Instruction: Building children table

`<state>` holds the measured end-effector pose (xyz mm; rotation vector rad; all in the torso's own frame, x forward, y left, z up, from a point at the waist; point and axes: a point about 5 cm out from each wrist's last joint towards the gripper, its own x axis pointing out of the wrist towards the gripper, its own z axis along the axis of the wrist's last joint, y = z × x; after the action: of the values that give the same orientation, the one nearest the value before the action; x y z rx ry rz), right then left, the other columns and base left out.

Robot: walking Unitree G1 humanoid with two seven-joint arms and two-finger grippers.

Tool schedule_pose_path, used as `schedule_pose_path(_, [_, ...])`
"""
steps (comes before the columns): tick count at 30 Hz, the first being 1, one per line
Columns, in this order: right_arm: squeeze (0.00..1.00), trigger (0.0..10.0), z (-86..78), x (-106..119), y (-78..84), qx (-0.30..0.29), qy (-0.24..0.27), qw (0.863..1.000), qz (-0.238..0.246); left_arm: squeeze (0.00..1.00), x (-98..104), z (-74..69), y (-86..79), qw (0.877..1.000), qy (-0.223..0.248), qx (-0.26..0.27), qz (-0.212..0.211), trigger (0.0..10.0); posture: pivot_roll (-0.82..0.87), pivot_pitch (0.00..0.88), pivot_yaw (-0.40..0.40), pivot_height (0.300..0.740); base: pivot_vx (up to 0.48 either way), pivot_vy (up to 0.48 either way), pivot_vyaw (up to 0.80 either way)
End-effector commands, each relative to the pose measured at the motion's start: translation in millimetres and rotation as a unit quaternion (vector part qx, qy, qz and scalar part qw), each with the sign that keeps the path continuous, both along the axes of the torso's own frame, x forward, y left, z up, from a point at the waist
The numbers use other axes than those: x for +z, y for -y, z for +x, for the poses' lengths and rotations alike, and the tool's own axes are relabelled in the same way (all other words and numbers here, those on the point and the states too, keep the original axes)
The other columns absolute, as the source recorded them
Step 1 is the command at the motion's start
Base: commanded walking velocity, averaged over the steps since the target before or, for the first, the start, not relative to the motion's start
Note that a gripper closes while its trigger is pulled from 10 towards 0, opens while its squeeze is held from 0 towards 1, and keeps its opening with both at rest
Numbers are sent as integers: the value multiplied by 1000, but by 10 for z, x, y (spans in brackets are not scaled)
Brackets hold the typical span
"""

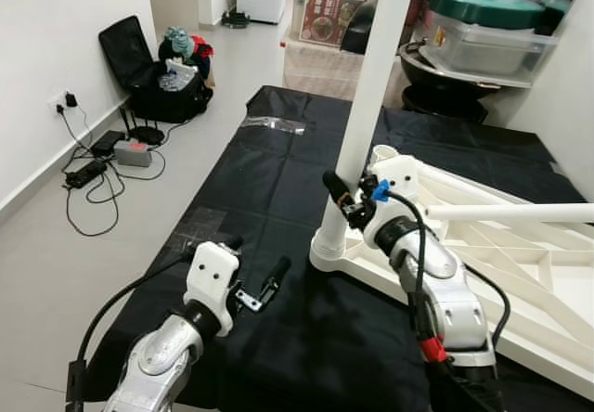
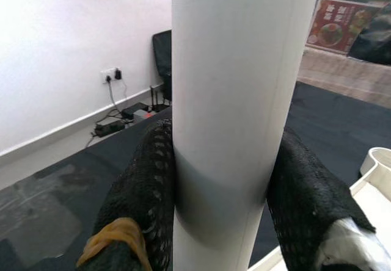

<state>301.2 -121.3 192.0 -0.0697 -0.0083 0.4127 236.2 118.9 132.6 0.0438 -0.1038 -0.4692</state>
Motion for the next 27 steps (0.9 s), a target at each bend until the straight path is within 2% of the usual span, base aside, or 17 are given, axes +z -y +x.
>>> schedule_pose_path(1, [447, 10000, -76, -247, -89, 39, -71, 997, -15, 0, -14, -26, 6, 1000, 1, -1, 0, 10000, -34, 5, -95, 740, 0, 0, 0])
schedule_pose_path(2, [1000, 10000, -40, -149, -25, 71, -47, 996, -9, 0, 3, -61, 20, 1000, 1, -7, -1, 10000, -25, 36, -88, 740, 0, 0, 0])
schedule_pose_path(4, [1000, 10000, -40, -149, -25, 71, -47, 996, -9, 0, 3, -61, 20, 1000, 1, -7, -1, 10000, -25, 36, -88, 740, 0, 0, 0])
schedule_pose_path(6, [1000, 10000, 136, 100, 220, 169, 2, 985, -32, 0, 60, -181, 42, 1000, 4, -15, -5, 10000, -1, 105, -81, 740, 0, 0, 0])
schedule_pose_path(7, [1000, 10000, 214, 216, 339, 200, 20, 979, -45, 0, 92, -242, 51, 1000, 4, -17, -7, 10000, 11, 127, -80, 740, 0, 0, 0])
schedule_pose_path(8, [1000, 10000, 214, 216, 339, 200, 20, 979, -45, 0, 92, -242, 51, 1000, 4, -17, -7, 10000, 11, 127, -80, 740, 0, 0, 0])
schedule_pose_path(10, [1000, 10000, 311, 362, 463, 233, 29, 971, -46, 0, 147, -334, 64, 1000, 7, -21, -9, 10000, 29, 171, -76, 740, 0, 0, 0])
schedule_pose_path(14, [1000, 10000, 395, 489, 503, 251, 42, 965, -56, 0, 178, -392, 73, 1000, 10, -24, -11, 10000, 33, 178, -77, 740, 0, 0, 0])
schedule_pose_path(15, [1000, 10000, 434, 563, 485, 274, 41, 959, -58, 0, 196, -433, 76, 1000, 8, -26, -12, 10000, 59, 224, -78, 740, 0, 0, 0])
schedule_pose_path(17, [1000, 10000, 451, 618, 472, 292, 40, 954, -56, 0, 212, -470, 79, 1000, 7, -28, -12, 10000, 62, 231, -77, 740, 0, 0, 0])
schedule_pose_path(18, [1000, 10000, 489, 740, 469, 362, 32, 930, -56, 0, 265, -559, 93, 999, 3, -31, -14, 10000, 83, 273, -75, 740, 0, 0, 0])
schedule_pose_path(20, [1000, 10000, 489, 740, 469, 362, 32, 930, -56, 0, 265, -559, 93, 999, 3, -31, -14, 10000, 83, 273, -75, 740, 0, 0, 0])
schedule_pose_path(21, [1000, 10000, 501, 774, 470, 382, 30, 922, -58, 0, 281, -581, 95, 999, 2, -31, -14, 10000, 83, 273, -75, 740, 0, 0, 0])
schedule_pose_path(22, [333, 10000, 528, 851, 446, 413, 31, 908, -61, 0, 301, -613, 93, 999, -1, -32, -15, 10000, 95, 294, -74, 740, 0, 0, 0])
schedule_pose_path(23, [0, 10000, 535, 918, 425, 440, 32, 895, -63, 0, 318, -637, 94, 999, -2, -33, -15, 10000, 98, 303, -73, 740, 0, 0, 0])
schedule_pose_path(26, [0, 10000, 535, 918, 425, 440, 32, 895, -63, 0, 318, -637, 94, 999, -2, -33, -15, 10000, 98, 303, -73, 740, 0, 0, 0])
schedule_pose_path(27, [0, 10000, 544, 971, 416, 460, 33, 885, -65, 0, 332, -659, 92, 999, -4, -33, -15, 10000, 101, 308, -74, 740, 0, 0, 0])
